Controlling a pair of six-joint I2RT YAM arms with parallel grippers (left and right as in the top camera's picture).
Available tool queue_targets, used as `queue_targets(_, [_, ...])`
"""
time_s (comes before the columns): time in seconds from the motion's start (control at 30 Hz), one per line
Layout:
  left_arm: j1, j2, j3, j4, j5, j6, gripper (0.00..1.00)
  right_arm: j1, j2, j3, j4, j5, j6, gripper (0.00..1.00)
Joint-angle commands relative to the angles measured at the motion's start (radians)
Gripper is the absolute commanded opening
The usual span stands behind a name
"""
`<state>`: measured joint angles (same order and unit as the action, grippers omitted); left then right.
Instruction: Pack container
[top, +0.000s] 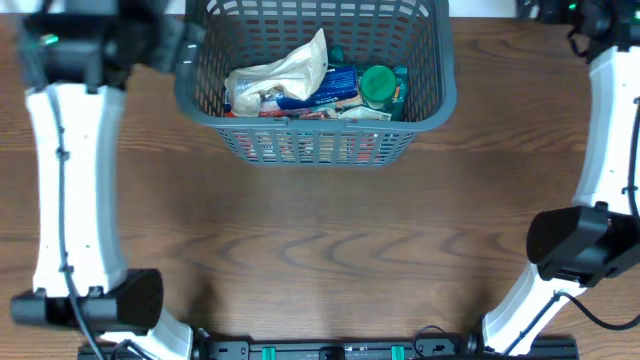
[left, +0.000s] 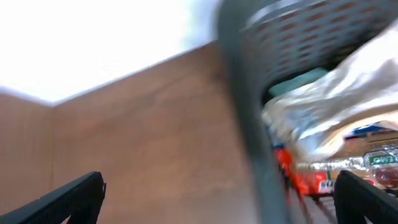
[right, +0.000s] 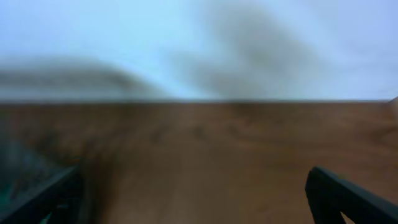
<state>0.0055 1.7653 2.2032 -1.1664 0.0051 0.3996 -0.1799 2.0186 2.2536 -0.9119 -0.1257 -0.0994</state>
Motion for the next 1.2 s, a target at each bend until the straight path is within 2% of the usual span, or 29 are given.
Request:
queue_targets(0.0, [0.065,-0.018,0.0,-0.02,-0.006,-0.138,0.99,0.018,-0.025,0.031,-0.065,0.077,-0.026,0.99])
queue_targets(0.17, [0.114,-0.078,-0.016,-0.018,-0.001,-0.155,0.99,0.016,-0.091,0.031,-0.163,0.159,0.009,0.99])
queue_targets(0.3, [0.114,-0.146,-0.113,0.0,-0.001,-0.156,0.98,0.002,-0.151,0.031,-0.27,0.183,0.01,0.99])
queue_targets(0.57, [0.099,-0.378,-0.551,0.193,0.011,-0.173,0.99,-0.05,-0.195,0.016,-0.598,0.203,0.106,0.99])
queue_targets(0.7, [0.072,-0.522,-0.791,0.323,0.011,-0.165,0.99,-0.047,-0.198,-0.063,-0.671,0.2,0.13,0.99])
queue_targets(0.9, [-0.003,-0.802,-1.165,0.528,0.009,-0.092,0.99,-0.023,-0.328,-0.411,-0.526,0.2,0.133,0.99])
queue_targets(1.17, [-0.026,-1.151,-1.492,0.631,0.009,-0.079,0.99,-0.007,-0.649,-0.986,-0.187,0.174,0.143,0.99])
